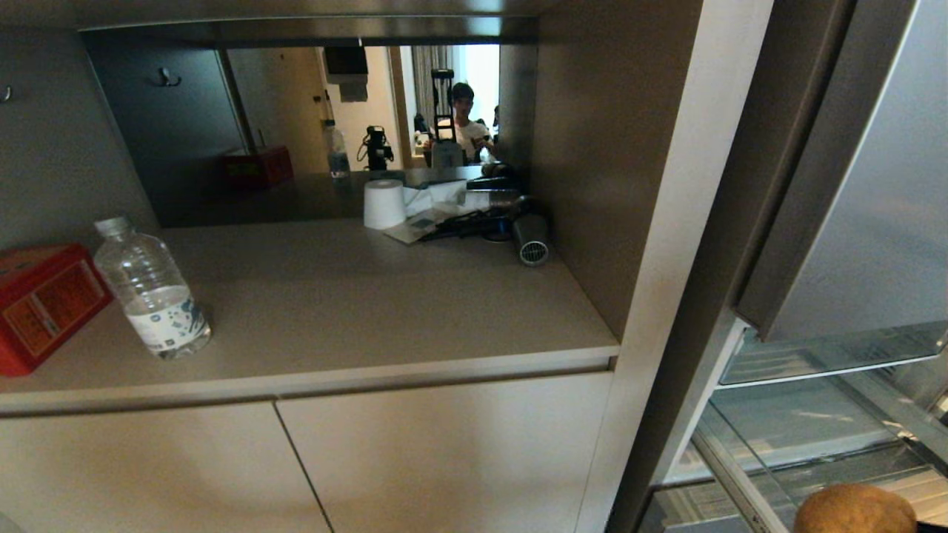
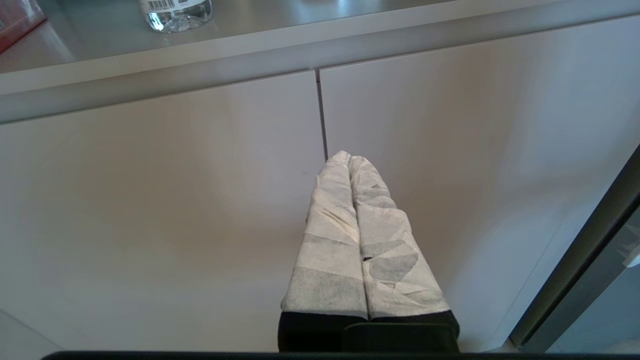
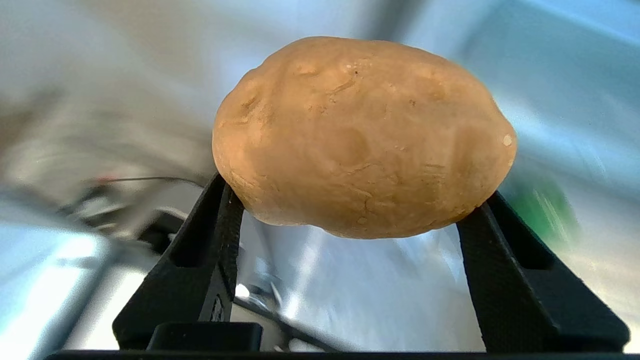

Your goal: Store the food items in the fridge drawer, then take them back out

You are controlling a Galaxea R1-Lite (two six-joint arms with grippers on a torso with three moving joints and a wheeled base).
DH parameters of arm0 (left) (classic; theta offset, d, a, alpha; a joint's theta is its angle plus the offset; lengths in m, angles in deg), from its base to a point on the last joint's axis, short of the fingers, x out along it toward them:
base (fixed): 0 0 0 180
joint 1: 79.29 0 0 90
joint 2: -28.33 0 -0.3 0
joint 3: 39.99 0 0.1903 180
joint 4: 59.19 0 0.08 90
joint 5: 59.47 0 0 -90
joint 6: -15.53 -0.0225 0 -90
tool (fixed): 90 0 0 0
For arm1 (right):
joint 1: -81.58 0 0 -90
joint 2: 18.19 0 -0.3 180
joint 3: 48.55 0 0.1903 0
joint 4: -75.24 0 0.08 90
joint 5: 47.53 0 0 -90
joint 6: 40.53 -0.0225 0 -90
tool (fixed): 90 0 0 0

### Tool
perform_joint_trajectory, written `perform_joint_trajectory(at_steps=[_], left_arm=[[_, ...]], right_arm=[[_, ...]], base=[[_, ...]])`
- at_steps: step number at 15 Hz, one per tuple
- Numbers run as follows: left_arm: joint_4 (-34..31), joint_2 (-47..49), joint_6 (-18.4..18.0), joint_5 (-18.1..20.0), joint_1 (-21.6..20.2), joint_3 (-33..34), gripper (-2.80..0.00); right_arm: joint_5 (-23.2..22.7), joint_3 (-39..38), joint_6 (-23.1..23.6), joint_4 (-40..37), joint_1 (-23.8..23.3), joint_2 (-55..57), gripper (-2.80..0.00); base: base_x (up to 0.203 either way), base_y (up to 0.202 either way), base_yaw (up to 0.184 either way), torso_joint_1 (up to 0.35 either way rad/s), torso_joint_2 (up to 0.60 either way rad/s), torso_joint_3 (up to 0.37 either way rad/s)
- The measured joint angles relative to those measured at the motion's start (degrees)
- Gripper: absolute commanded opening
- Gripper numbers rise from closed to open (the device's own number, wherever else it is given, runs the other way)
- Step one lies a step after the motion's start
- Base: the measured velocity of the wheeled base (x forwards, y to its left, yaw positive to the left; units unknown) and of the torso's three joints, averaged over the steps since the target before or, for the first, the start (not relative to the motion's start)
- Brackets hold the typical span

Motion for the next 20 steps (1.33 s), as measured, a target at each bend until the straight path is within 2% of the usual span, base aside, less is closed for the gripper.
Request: perform_joint_trajectory(at_steps=[2, 4, 8, 12, 15, 17, 20], left_arm=[[-0.02, 0.0, 0.0, 0.0, 0.0, 0.0, -2.8], [-0.02, 0.0, -0.05, 0.0, 0.0, 0.0, -2.8], [-0.02, 0.0, -0.13, -0.01, 0.0, 0.0, -2.8], [0.02, 0.0, 0.0, -0.02, 0.0, 0.0, -2.8], [0.07, 0.0, 0.99, -0.31, 0.0, 0.0, -2.8], [0.14, 0.0, 4.04, -0.79, 0.0, 0.0, -2.8], [0.17, 0.0, 4.91, -0.85, 0.0, 0.0, -2.8]], right_arm=[[5.82, -2.97, -3.4, -2.4, -2.34, -2.98, -2.8], [6.73, -4.21, -3.71, -2.5, -7.05, -4.27, -2.8], [7.9, -3.15, -3.78, -2.5, -22.35, -2.76, -2.8], [10.64, 0.79, -5.36, -2.47, -36.21, 6.88, -2.8], [10.38, 2.23, -10.68, -2.28, -40.17, 15.95, -2.8], [8.18, 2.54, -15.7, -1.18, -40.92, 21.49, -2.8], [6.86, 2.56, -20.83, 4.38, -41.23, 29.13, -2.8]], base=[[0.0, 0.0, 0.0, 0.0, 0.0, 0.0], [0.0, 0.0, 0.0, 0.0, 0.0, 0.0], [0.0, 0.0, 0.0, 0.0, 0.0, 0.0], [0.0, 0.0, 0.0, 0.0, 0.0, 0.0], [0.0, 0.0, 0.0, 0.0, 0.0, 0.0], [0.0, 0.0, 0.0, 0.0, 0.0, 0.0], [0.0, 0.0, 0.0, 0.0, 0.0, 0.0]])
